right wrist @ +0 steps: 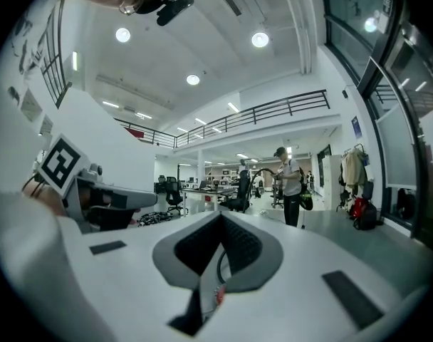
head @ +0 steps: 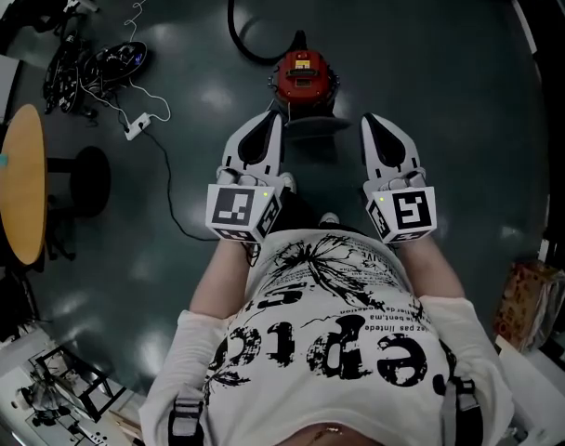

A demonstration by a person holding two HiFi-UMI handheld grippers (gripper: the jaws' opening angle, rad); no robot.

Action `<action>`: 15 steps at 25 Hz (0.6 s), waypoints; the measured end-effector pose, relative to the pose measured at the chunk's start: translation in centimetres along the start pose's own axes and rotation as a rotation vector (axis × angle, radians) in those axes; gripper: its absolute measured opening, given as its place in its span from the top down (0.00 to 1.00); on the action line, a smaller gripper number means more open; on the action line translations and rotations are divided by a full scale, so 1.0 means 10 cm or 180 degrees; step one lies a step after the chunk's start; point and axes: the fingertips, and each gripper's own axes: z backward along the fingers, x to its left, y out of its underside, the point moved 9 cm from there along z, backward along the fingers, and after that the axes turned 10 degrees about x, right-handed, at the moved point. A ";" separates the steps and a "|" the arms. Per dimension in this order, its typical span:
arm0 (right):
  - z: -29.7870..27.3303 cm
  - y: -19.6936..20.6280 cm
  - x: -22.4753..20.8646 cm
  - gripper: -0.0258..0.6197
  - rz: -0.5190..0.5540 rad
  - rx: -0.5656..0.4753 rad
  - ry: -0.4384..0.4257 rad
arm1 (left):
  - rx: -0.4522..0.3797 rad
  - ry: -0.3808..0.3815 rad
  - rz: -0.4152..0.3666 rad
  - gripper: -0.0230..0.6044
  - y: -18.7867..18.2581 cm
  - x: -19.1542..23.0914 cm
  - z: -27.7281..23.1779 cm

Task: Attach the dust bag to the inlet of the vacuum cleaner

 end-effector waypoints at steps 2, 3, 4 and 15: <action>0.00 0.01 -0.01 0.96 -0.0013 0.0009 0.0005 | -0.0056 0.0041 -0.0012 0.96 0.00 -0.01 0.01; 0.01 0.02 -0.01 0.96 -0.0032 0.0018 0.0024 | -0.0113 0.0070 0.0000 0.96 0.00 -0.02 0.02; 0.01 0.04 -0.01 0.96 -0.0065 0.0031 0.0059 | -0.0175 0.0093 0.0025 0.96 0.00 -0.02 0.03; 0.01 0.09 -0.08 0.96 -0.0193 0.0067 0.0201 | -0.0273 -0.0038 0.0045 0.96 -0.02 -0.03 0.01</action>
